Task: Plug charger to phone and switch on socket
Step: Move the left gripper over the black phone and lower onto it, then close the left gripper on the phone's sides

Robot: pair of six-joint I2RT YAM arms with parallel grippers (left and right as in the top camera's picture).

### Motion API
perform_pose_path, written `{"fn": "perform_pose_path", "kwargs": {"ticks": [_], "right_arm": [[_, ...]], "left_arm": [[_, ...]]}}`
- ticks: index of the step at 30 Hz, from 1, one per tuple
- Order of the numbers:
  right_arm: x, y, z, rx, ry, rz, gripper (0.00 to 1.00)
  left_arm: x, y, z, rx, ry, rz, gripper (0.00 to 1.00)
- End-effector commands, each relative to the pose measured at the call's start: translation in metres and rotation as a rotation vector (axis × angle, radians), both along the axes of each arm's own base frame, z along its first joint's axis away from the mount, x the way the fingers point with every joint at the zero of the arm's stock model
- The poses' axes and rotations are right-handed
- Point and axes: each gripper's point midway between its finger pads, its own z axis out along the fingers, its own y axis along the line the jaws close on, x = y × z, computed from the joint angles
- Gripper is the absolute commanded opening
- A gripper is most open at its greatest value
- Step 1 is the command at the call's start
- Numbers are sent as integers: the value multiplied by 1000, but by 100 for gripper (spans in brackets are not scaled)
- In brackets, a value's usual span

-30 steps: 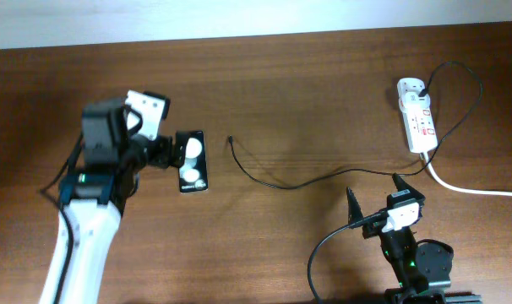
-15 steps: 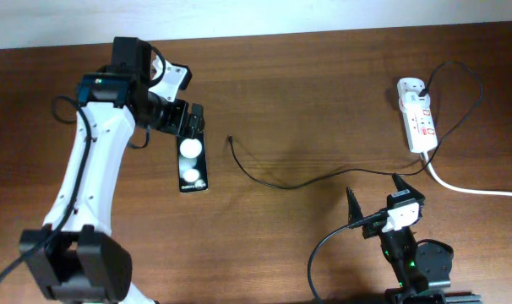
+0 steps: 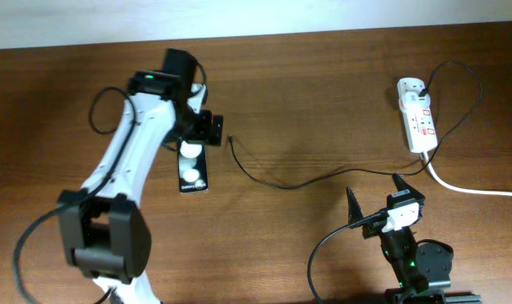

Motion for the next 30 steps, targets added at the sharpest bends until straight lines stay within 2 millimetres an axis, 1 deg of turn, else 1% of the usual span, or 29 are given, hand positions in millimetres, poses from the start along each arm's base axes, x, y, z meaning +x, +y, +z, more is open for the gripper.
{"fn": "perform_pose_path", "kwargs": {"ticks": [1,4,8,12,15,20,28,30], "right_arm": [[-1,2,-2,11,6,8,98],[-1,2,-2,11,6,7,99],[-1,2,-2,11,6,8,99],[-1,2,-2,11,6,8,99],[-1,2,-2,11,6,8,99],[-1,2,-2,11,6,8,99],[-1,2,-2,11,6,8,99],[-1,2,-2,11,6,8,99]], "left_arm": [[3,23,-21,133,36,117,98],[1,24,-38,147,79,114,97],[-1,25,-54,161,122,111,97],[0,26,-80,172,165,112,97],[1,21,-94,147,188,114,97],[4,21,-97,141,180,166,97],[5,37,-99,135,190,244,95],[3,34,-103,117,199,242,95]]}}
